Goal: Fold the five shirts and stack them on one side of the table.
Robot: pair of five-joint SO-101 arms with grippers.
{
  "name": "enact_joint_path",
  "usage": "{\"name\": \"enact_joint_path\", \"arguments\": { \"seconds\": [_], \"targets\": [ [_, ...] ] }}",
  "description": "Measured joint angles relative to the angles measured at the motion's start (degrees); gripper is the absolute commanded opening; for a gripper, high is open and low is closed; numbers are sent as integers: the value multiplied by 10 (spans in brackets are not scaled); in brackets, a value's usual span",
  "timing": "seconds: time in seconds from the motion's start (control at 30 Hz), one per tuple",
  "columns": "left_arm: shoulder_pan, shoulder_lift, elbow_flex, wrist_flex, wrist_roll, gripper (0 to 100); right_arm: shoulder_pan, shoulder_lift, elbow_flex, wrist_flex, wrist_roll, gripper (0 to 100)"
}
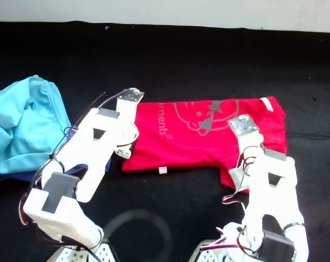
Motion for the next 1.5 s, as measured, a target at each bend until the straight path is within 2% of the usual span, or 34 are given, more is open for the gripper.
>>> {"name": "enact_joint_path", "arguments": {
  "seconds": [0.17, 0.37, 0.67, 0.77, 0.93, 1.1, 1.33, 1.5],
  "targets": [
    [0, 0, 0, 0, 0, 8, -47, 0, 2, -2, 0, 6],
    [0, 0, 0, 0, 0, 8, -47, 0, -16, 24, 0, 6],
    [0, 0, 0, 0, 0, 8, 11, 0, -115, 121, 0, 6],
    [0, 0, 0, 0, 0, 8, 32, 2, -120, 108, 0, 6],
    [0, 0, 0, 0, 0, 8, 63, 2, -62, 26, 0, 6],
    [0, 0, 0, 0, 0, 8, 91, 2, -17, 7, 47, 6],
    [0, 0, 0, 0, 0, 8, 139, 2, -7, 11, 72, 6],
    [0, 0, 0, 0, 0, 8, 141, -25, -32, 84, 73, 6]
  ]
}}
